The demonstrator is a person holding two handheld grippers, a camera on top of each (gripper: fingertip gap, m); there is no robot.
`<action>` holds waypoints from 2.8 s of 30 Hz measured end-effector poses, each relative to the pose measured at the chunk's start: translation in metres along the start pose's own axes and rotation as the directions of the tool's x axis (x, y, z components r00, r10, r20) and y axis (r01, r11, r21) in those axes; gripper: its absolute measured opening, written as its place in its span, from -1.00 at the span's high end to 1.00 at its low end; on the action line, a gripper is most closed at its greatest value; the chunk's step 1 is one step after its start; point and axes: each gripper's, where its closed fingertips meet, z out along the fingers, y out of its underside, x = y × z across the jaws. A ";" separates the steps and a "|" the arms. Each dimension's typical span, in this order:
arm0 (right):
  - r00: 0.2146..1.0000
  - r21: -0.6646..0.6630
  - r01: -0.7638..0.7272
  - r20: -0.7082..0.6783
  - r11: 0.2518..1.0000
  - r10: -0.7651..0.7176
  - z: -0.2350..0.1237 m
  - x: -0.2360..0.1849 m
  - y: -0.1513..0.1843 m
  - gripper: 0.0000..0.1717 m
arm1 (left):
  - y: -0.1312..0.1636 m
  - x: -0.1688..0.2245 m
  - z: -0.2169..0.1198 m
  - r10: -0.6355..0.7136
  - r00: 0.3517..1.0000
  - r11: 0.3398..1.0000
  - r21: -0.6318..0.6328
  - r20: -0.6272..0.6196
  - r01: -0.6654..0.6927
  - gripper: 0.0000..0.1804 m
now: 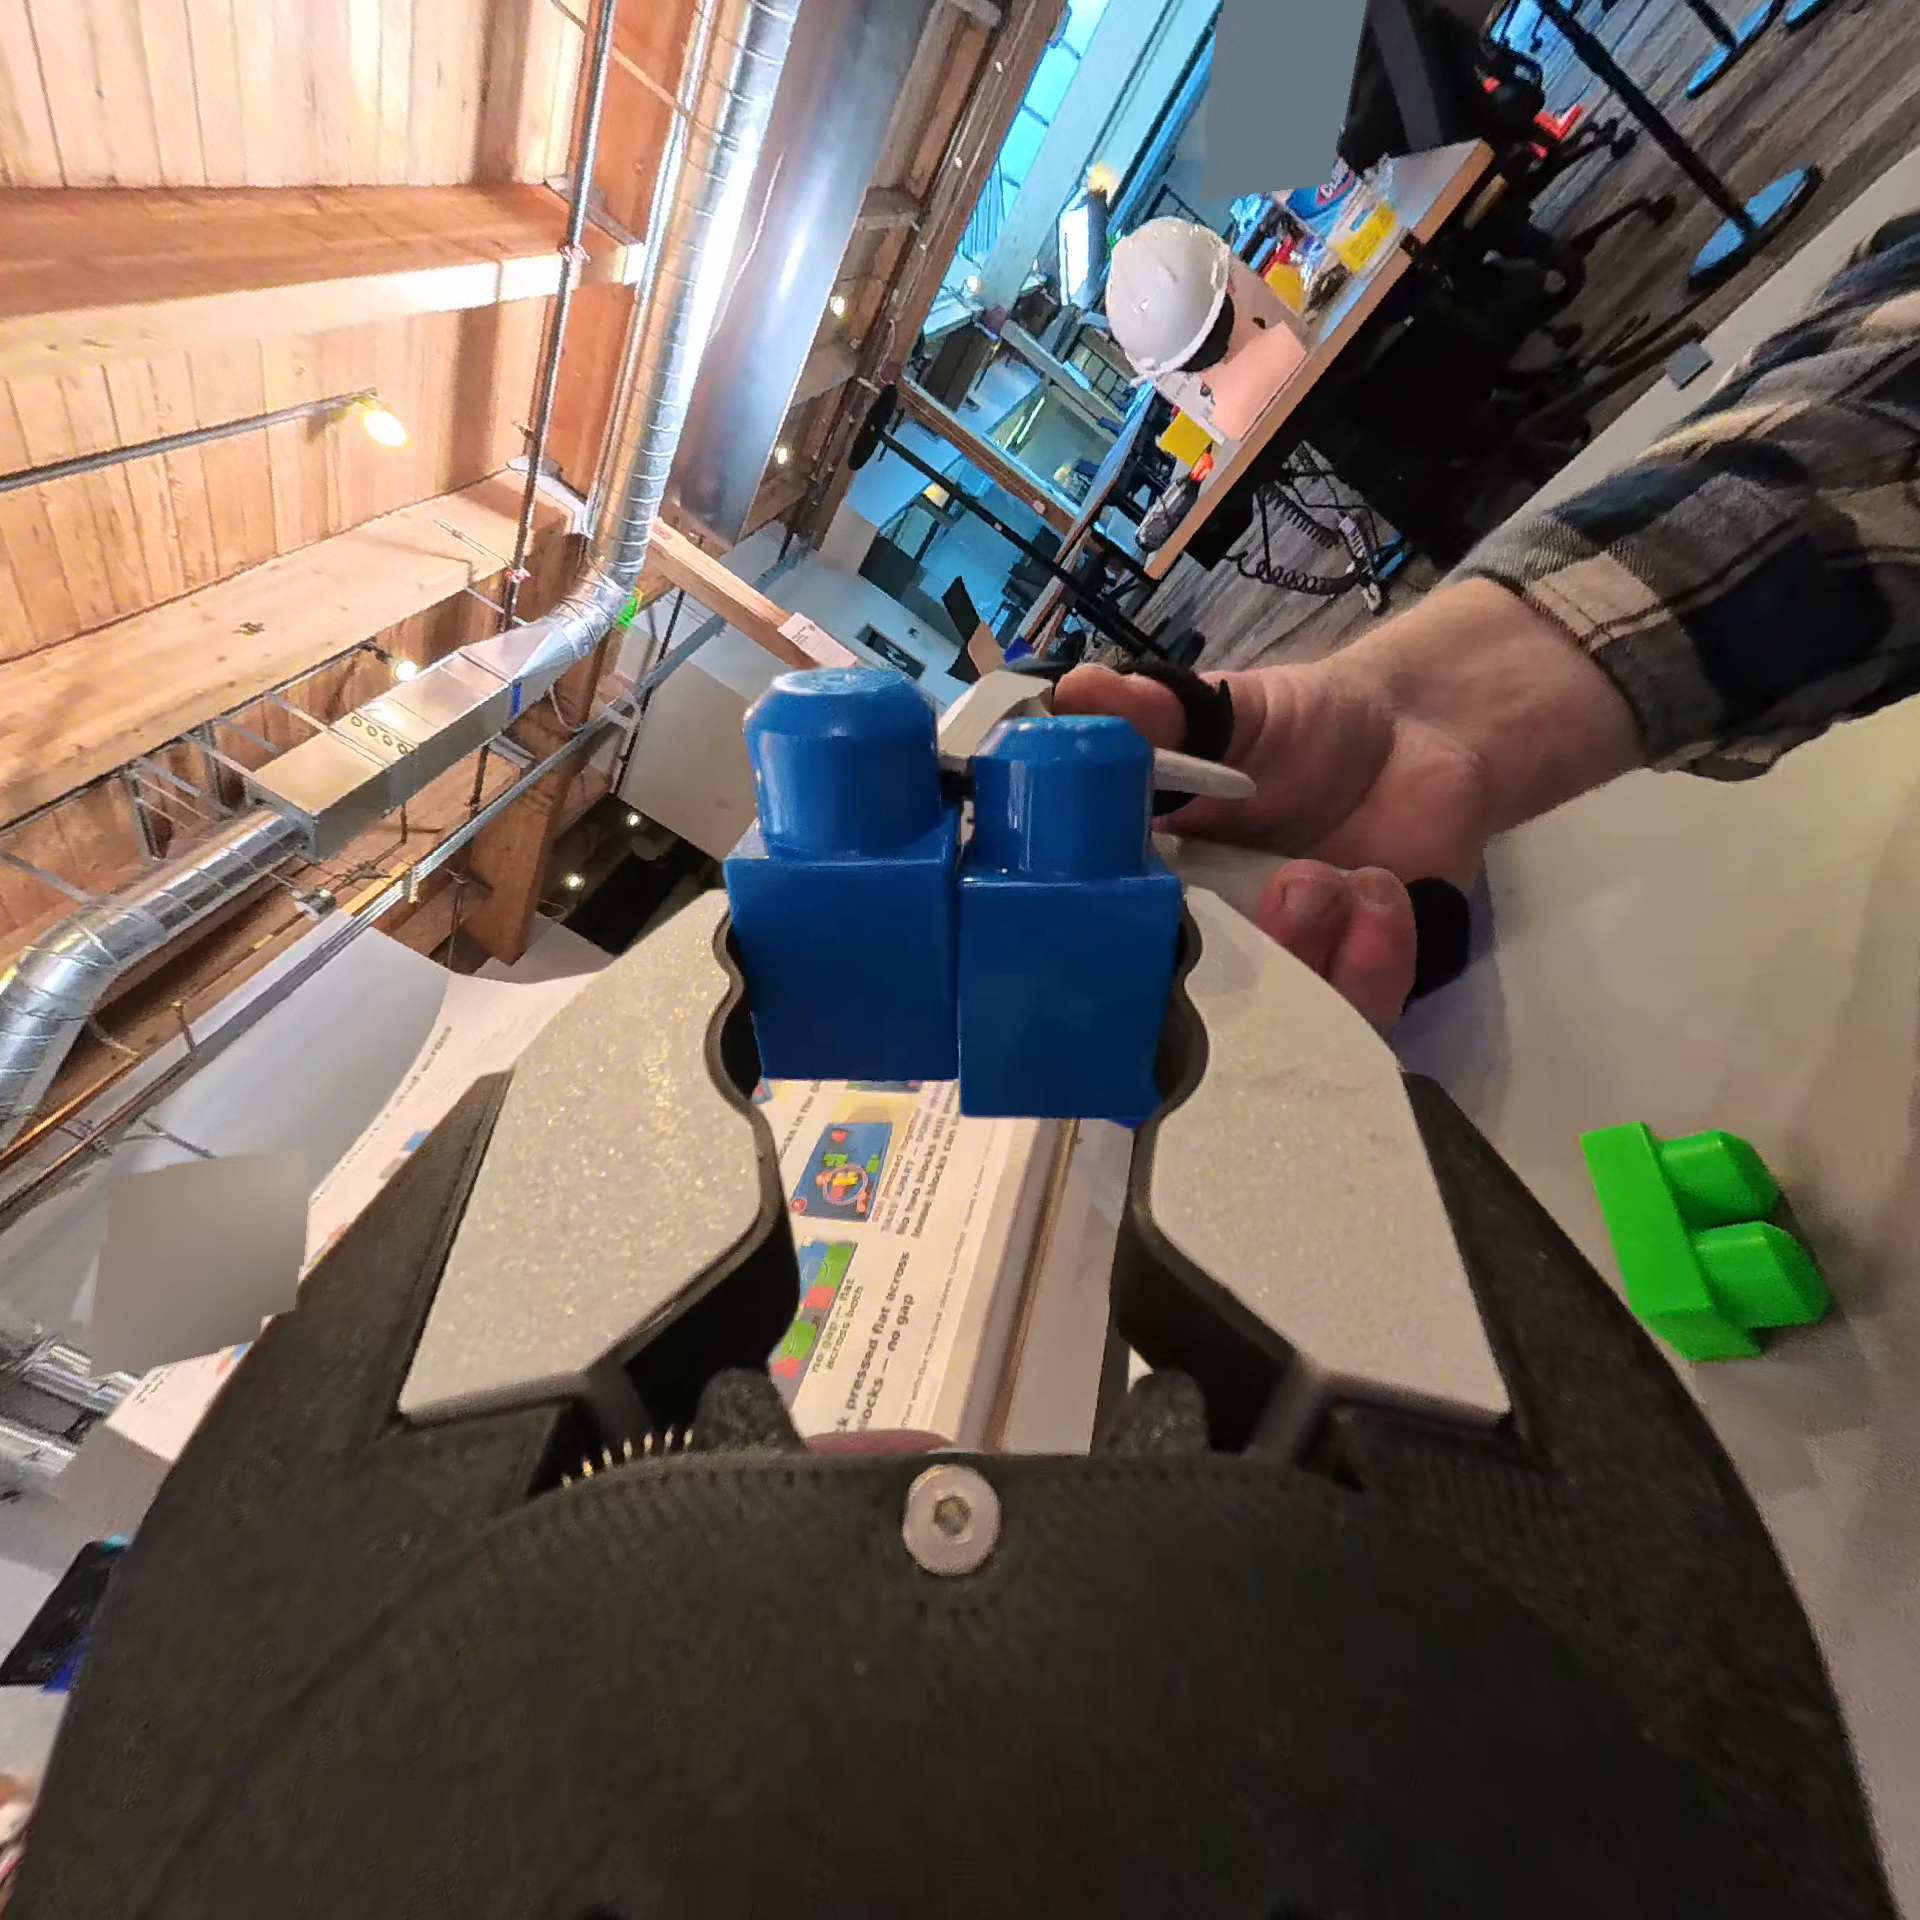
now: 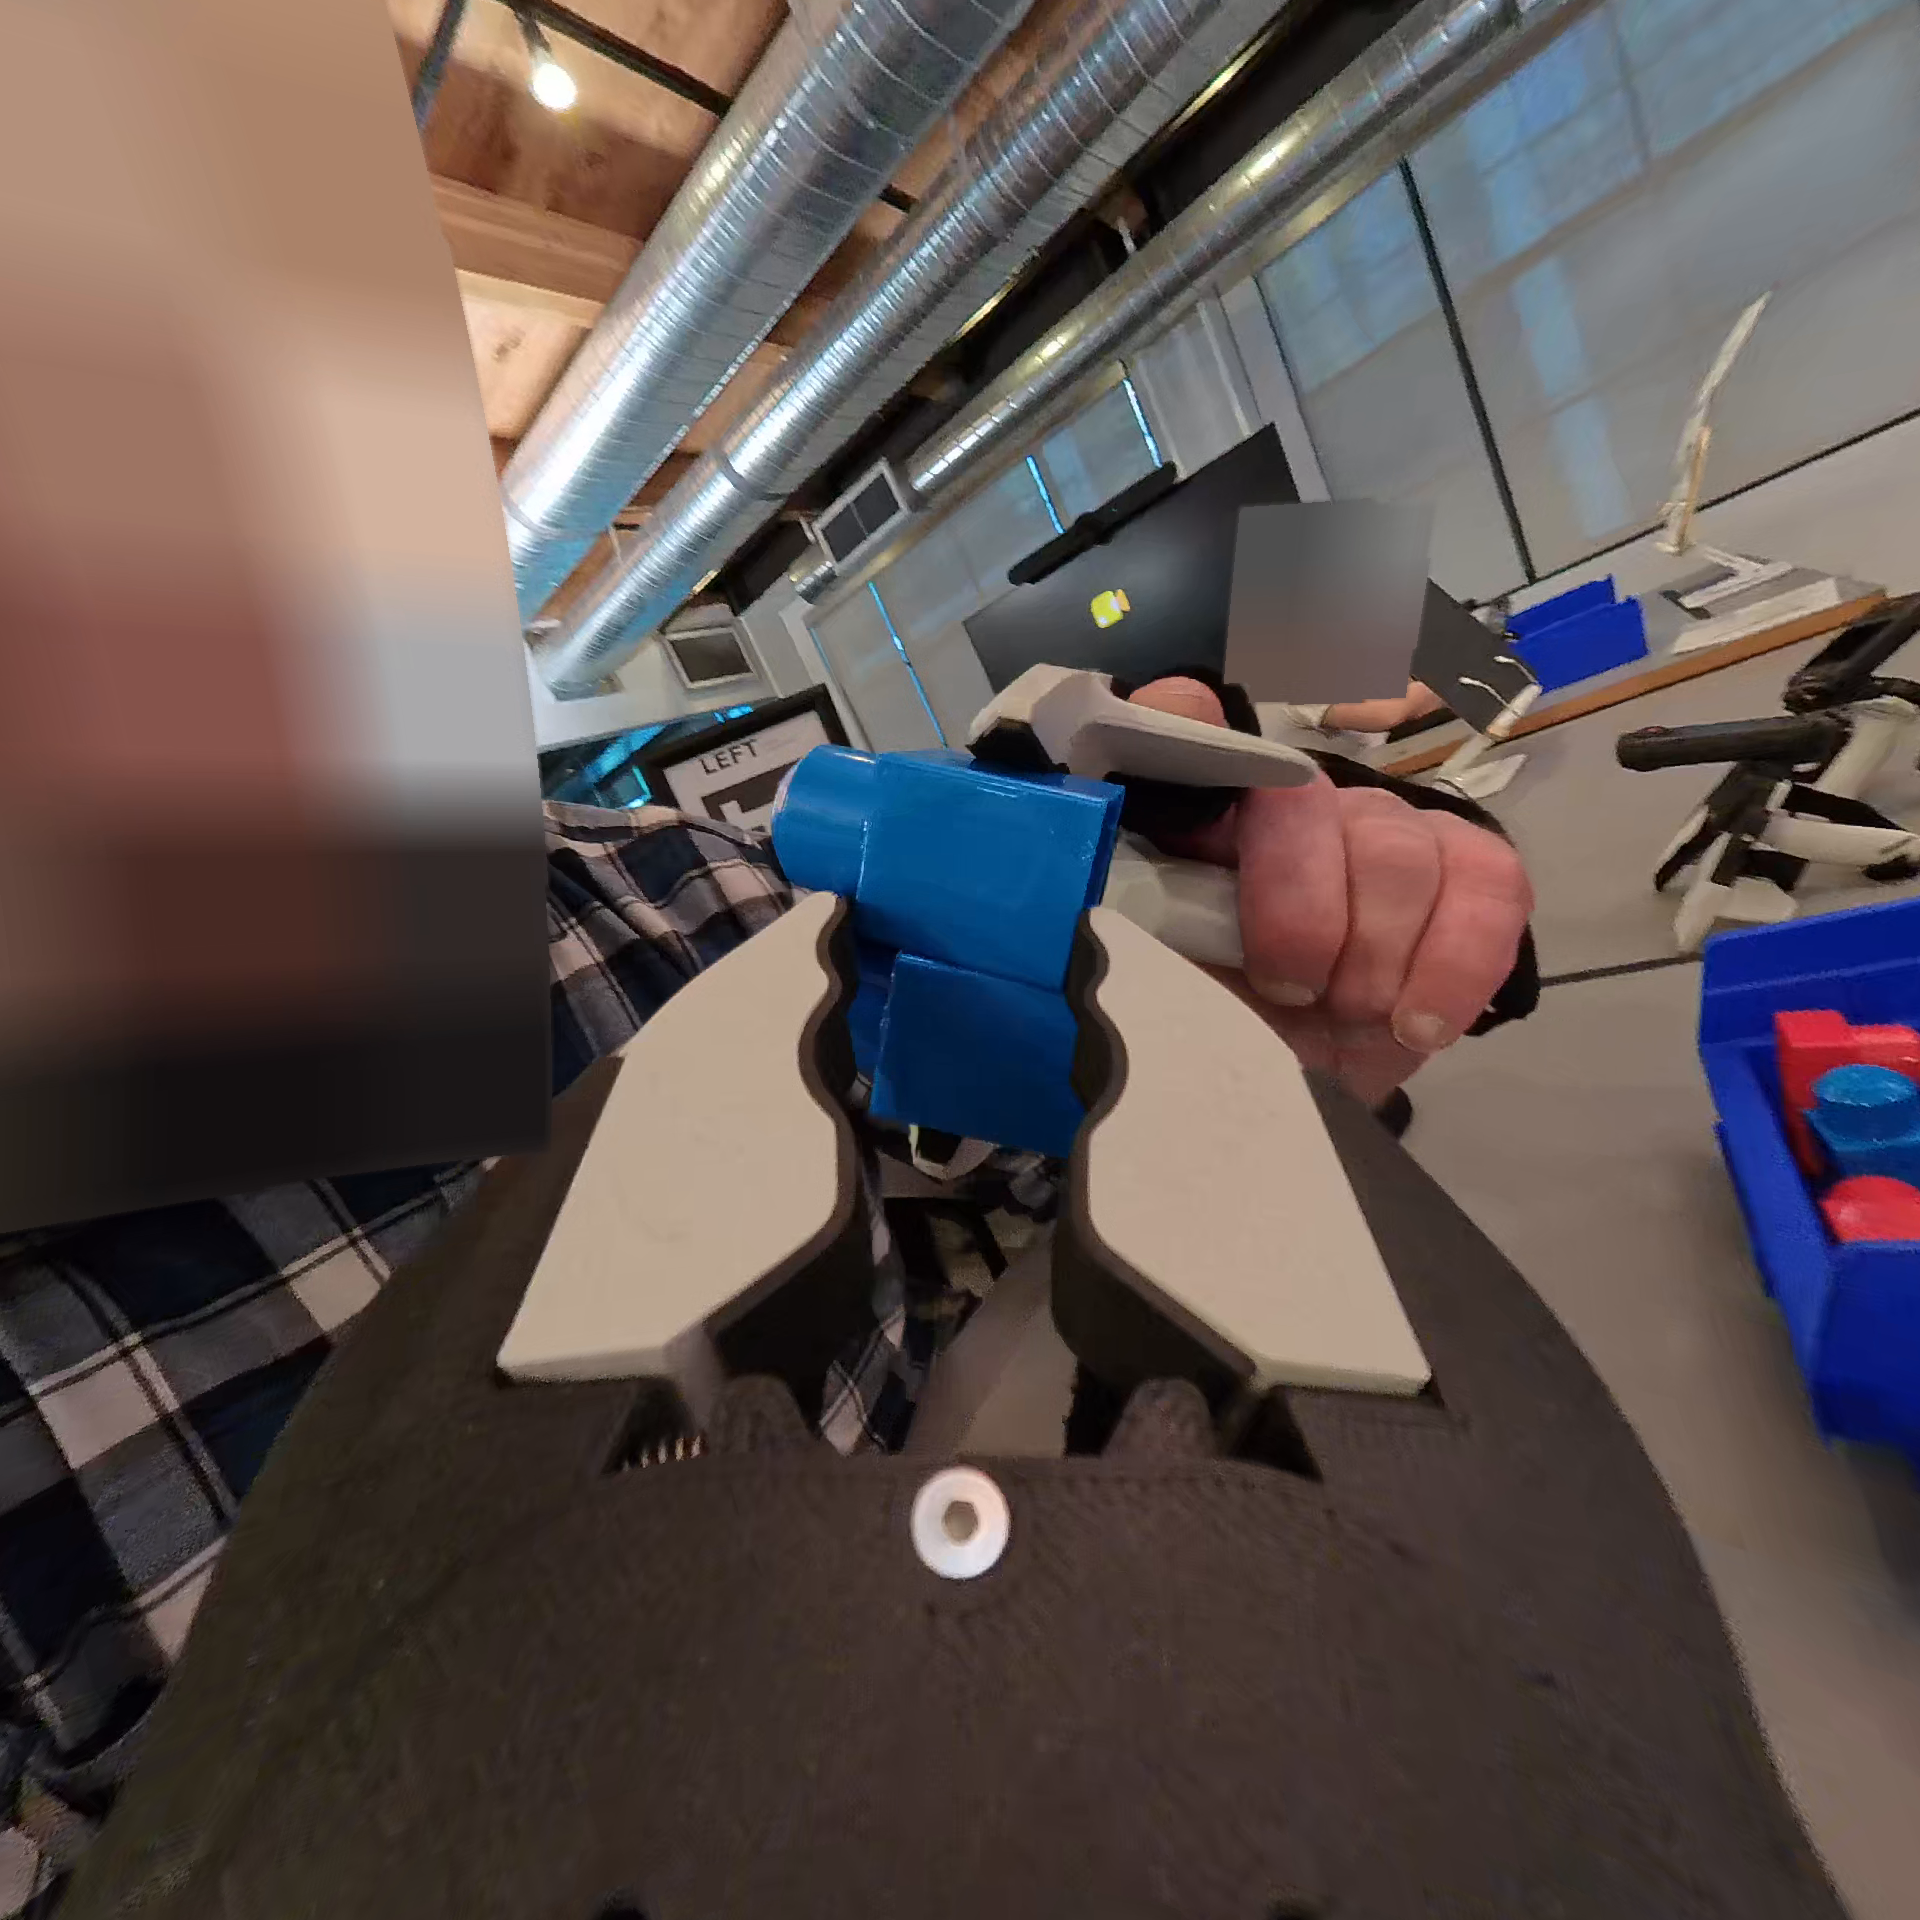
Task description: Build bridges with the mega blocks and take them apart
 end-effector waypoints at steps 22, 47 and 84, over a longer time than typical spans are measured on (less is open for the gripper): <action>0.991 0.088 0.004 0.136 0.996 -0.016 0.010 -0.018 -0.002 0.39 | -0.028 0.002 0.000 -0.037 0.998 0.997 0.068 -0.049 0.040 0.18; 0.608 -0.960 -0.169 -0.278 0.221 -0.744 -0.129 0.048 0.201 0.46 | 0.026 -0.024 -0.002 -0.105 0.994 0.983 -0.157 -0.030 0.099 0.18; 0.582 -0.880 -0.295 -0.475 0.373 -0.660 -0.172 0.106 0.200 0.44 | 0.027 -0.031 -0.009 -0.097 0.995 0.982 -0.166 -0.010 0.094 0.18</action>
